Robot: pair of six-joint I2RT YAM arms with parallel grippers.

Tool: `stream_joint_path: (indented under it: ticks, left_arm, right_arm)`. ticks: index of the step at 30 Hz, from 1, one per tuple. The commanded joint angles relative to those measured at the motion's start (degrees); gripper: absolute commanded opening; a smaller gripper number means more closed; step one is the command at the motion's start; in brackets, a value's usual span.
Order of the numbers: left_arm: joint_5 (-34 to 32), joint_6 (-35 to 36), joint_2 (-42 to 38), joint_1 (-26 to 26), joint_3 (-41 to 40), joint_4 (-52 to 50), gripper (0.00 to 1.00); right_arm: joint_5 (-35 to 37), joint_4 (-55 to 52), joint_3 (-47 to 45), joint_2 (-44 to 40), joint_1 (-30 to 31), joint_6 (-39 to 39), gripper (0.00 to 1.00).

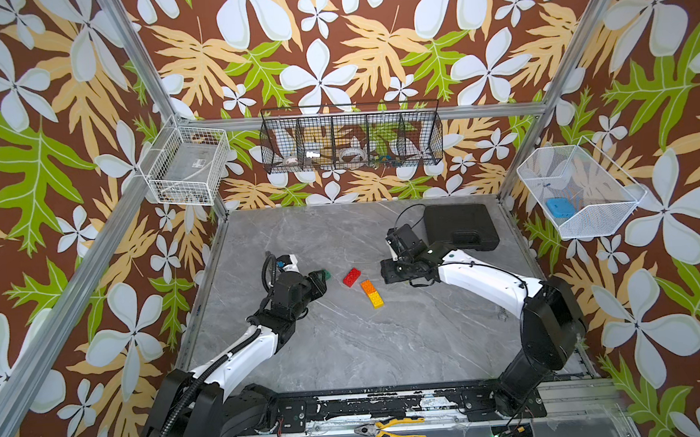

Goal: Assemble a rectangle with lego
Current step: Move the lego brick at the center of the board.

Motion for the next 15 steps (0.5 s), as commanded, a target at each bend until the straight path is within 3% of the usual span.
stream_joint_path:
  ticks: [1,6,15]
  left_arm:
    - [-0.9,1.6,-0.6,-0.7,0.6,0.1,0.6]
    - [-6.1,3.2,1.7,-6.3,1.7,-0.4,0.64]
    - [-4.1,1.1,3.8,-6.7,1.3,2.8,0.63]
  right_arm:
    - [3.1,0.6,-2.9,-1.5,-4.2,4.6,0.6]
    - [10.1,2.1,-3.8,0.6,-5.7,10.3,0.63]
    - [12.3,3.5,1.6,11.9,-5.8,14.1,0.67]
